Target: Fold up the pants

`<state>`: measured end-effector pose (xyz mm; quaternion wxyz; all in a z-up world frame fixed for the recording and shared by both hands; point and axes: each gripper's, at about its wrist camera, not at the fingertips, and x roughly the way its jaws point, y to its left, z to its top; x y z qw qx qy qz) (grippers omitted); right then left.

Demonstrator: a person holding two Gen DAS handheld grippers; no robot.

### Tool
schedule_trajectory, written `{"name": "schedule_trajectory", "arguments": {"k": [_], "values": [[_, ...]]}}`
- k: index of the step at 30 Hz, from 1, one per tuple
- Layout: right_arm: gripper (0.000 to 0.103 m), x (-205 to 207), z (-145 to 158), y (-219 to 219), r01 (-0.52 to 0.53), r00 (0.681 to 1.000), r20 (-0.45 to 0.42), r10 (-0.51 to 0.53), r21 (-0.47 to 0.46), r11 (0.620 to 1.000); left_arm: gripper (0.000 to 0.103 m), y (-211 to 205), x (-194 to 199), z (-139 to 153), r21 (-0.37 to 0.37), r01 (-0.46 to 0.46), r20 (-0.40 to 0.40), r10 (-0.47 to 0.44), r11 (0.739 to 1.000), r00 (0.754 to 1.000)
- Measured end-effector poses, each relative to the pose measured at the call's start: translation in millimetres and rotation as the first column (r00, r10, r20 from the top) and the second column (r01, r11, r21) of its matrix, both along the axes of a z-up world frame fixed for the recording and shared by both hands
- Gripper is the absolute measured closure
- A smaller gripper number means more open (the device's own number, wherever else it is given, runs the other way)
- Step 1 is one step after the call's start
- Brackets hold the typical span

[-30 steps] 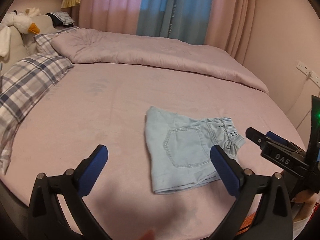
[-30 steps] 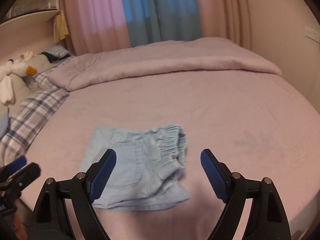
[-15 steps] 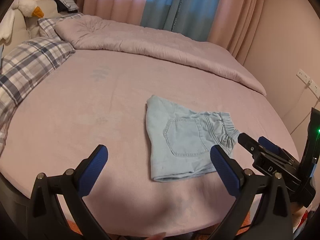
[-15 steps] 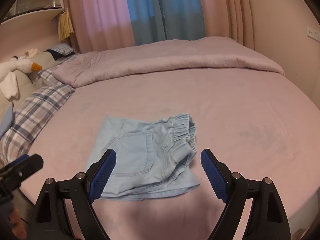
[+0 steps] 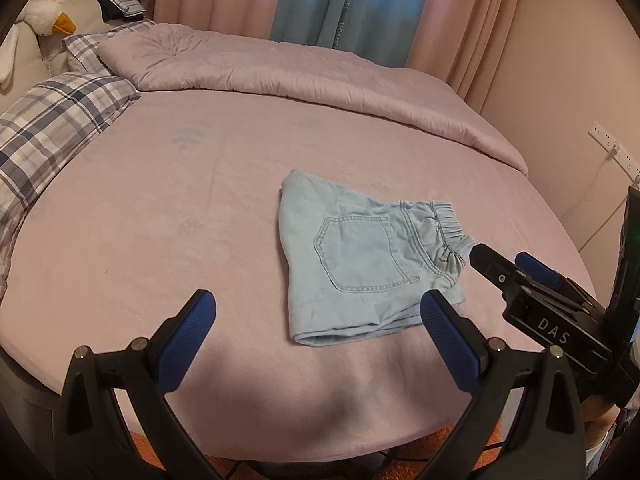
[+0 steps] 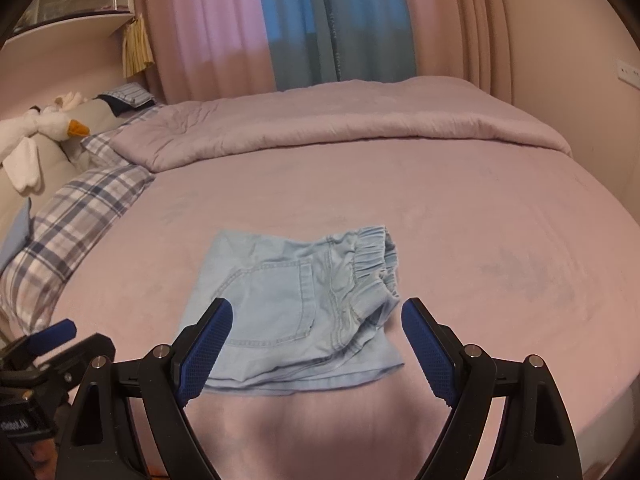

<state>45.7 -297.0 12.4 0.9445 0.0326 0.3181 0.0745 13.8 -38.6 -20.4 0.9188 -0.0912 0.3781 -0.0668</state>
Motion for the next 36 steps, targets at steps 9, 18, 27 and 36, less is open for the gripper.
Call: {"name": "schedule_trajectory", "arguments": {"k": [9, 18, 27, 36], "values": [[0.017, -2.9, -0.4, 0.1, 0.01, 1.0, -0.002, -0.01, -0.005, 1.0, 0.001, -3.6, -3.4, 1.7, -0.004, 0.016, 0.018, -0.016, 1.0, 1.0], [0.017, -6.4, 0.5, 6.5, 0.004, 1.0, -0.001, -0.004, -0.012, 1.0, 0.001, -5.9, -5.8, 3.6, -0.001, 0.029, 0.019, -0.029, 1.0, 0.999], [0.017, -7.0, 0.2, 8.5, 0.008, 1.0, -0.005, -0.008, -0.015, 1.0, 0.001, -5.7, -7.0, 4.3, -0.003, 0.029, 0.024, -0.029, 1.0, 0.999], [0.017, -9.3, 0.1, 9.8, 0.014, 1.0, -0.005, -0.014, -0.023, 1.0, 0.001, -5.0, -12.2, 8.4, 0.001, 0.03, 0.042, -0.03, 1.0, 0.999]]}}
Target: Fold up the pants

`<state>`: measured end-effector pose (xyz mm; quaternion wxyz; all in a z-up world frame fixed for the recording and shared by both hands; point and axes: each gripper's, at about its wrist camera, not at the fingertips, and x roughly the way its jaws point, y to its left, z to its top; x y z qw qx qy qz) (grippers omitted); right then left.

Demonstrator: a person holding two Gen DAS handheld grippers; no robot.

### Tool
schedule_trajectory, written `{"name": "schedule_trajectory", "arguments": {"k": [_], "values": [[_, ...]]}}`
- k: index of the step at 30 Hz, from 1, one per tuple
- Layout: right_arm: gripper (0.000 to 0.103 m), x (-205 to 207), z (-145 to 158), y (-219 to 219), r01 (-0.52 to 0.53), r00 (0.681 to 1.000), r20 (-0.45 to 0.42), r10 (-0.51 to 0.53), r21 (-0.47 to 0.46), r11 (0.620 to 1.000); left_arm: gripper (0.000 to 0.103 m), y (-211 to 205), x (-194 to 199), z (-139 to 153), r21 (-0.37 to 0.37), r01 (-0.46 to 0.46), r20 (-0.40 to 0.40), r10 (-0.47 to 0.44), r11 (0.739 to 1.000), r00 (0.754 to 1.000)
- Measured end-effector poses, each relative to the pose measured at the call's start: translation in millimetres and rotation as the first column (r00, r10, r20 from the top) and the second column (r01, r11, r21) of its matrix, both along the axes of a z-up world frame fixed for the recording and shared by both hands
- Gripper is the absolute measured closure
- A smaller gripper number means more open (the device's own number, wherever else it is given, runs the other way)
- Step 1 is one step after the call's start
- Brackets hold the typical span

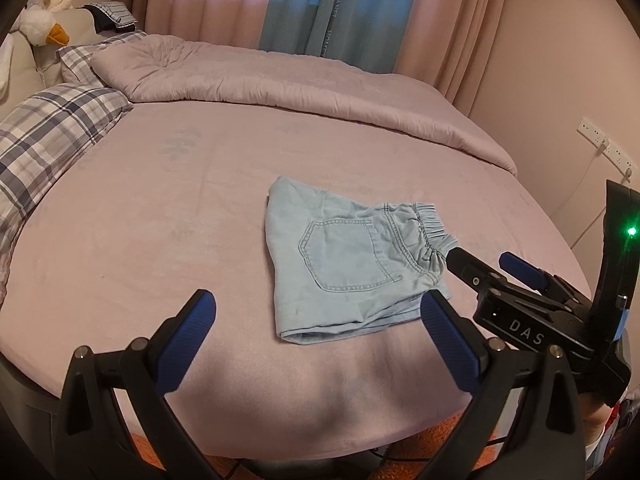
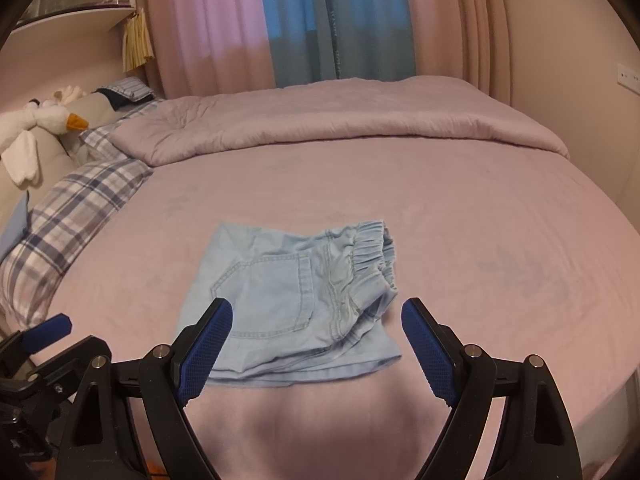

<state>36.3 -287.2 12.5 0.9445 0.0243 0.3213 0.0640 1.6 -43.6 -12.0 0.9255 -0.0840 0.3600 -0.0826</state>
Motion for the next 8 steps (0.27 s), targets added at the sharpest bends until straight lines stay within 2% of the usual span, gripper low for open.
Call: {"name": "schedule_trajectory", "arguments": {"k": [8], "values": [[0.017, -2.1, -0.8, -2.4, 0.006, 1.0, -0.002, -0.006, 0.001, 1.0, 0.001, -0.5, -1.2, 0.6, 0.005, 0.005, 0.003, -0.005, 1.0, 1.0]]}}
